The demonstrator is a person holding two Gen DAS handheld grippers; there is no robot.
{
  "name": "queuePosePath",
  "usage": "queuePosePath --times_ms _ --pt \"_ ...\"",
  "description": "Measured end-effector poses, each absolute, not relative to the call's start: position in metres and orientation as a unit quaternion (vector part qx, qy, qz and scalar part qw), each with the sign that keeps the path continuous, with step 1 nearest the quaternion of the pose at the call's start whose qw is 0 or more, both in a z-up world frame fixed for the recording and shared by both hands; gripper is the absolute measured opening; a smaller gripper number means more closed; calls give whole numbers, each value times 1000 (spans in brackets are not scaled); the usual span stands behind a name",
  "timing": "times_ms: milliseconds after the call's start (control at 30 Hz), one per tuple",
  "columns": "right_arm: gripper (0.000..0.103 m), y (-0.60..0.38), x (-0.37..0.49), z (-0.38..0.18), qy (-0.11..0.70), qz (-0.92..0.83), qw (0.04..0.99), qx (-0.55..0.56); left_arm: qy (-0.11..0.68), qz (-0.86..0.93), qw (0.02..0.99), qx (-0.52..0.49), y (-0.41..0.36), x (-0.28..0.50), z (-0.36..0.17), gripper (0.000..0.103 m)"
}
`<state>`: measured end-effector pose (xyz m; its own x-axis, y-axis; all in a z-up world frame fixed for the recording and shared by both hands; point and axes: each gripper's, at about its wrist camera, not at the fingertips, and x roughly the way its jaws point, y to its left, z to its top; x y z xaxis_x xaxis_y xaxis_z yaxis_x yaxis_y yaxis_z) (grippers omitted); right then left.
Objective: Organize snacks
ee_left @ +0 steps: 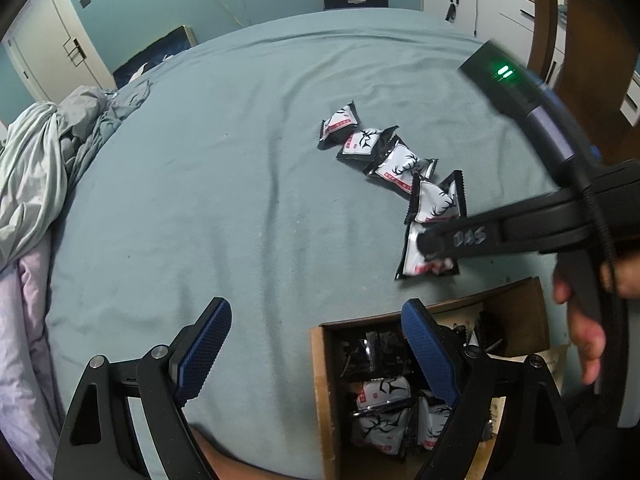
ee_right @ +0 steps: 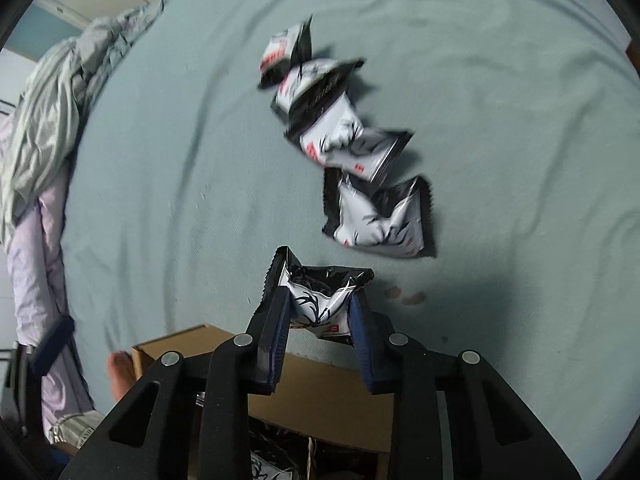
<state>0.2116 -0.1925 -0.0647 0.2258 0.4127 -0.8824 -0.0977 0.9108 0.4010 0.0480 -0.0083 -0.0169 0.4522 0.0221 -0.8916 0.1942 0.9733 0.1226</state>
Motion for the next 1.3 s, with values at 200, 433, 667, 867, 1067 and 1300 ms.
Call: queuePosePath --times_ms 200,433,667,867,1067,1300 --pt "27 -231 183 -32 539 149 804 202 511 -40 852 103 -3 56 -15 88" --pt "27 -267 99 10 464 157 836 248 498 -45 862 84 7 89 -16 88" --pt "27 -285 39 -14 457 135 845 244 500 -71 859 88 -9 142 -32 88" --pt "27 -279 41 -27 477 147 834 238 500 -74 855 112 -43 199 -49 91" --pt "27 -280 49 -38 487 142 827 244 511 -60 850 114 -66 255 -74 93" --pt "27 -291 57 -37 470 160 821 283 570 -55 817 64 -61 295 -95 88"
